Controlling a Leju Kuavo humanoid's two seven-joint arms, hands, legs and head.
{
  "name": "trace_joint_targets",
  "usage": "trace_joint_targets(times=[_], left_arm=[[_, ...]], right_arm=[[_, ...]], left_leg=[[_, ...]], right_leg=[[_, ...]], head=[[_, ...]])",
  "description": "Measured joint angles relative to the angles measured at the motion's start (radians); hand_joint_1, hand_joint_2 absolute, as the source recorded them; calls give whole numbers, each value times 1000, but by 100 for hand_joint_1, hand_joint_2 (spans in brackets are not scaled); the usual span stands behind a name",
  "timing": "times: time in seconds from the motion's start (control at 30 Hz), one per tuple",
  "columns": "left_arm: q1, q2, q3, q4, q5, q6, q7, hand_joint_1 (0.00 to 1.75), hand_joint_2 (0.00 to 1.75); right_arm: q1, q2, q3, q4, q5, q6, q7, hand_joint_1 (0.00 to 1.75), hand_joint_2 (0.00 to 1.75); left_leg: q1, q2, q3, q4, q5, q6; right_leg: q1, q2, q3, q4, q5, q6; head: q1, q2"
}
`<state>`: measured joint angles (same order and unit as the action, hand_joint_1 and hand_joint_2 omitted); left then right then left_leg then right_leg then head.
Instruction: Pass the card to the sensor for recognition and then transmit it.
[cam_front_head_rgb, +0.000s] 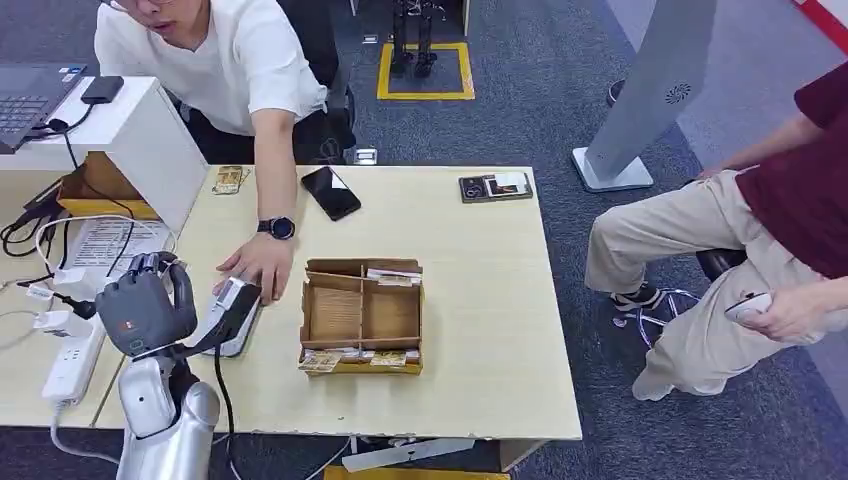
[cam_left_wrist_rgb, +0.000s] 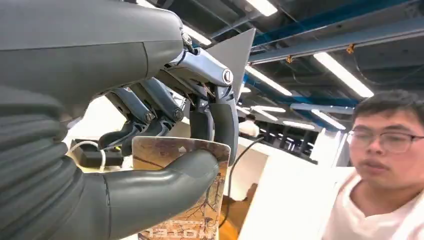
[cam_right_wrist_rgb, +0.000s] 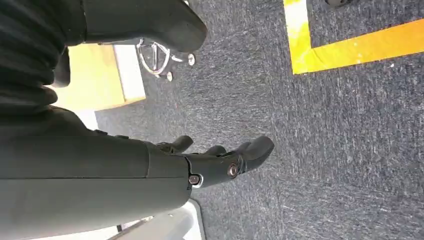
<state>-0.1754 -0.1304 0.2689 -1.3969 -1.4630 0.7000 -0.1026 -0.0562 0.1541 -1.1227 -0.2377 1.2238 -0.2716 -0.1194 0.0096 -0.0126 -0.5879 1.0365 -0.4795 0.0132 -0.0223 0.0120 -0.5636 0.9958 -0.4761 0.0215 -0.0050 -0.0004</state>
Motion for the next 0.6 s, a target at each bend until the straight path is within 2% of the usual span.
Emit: trace_joint_targets(times=[0.1,0.37,0.47,0.6], left_arm=[[2,10,0,11,0,0,5,175,175],[16,47,0,62,-13,0,73,175,175],[24,62,0,89,-6,0,63,175,175],[30,64,0,119,-37,0,114,175,175]], right_arm=[[0,0,0,0,0,0,1,0,175],[1,0,0,0,-2,2,3,0,175],[2,0,0,0,-11,2,3,0,175],[3,-1,0,0,-12,2,4,0,175]], left_leg=[[0,0,0,0,0,0],[0,0,0,0,0,0],[0,0,0,0,0,0],[0,0,0,0,0,0]], right_leg=[[0,0,0,0,0,0],[0,0,0,0,0,0],[0,0,0,0,0,0],[0,0,0,0,0,0]], head=[[0,0],[0,0],[0,0],[0,0]])
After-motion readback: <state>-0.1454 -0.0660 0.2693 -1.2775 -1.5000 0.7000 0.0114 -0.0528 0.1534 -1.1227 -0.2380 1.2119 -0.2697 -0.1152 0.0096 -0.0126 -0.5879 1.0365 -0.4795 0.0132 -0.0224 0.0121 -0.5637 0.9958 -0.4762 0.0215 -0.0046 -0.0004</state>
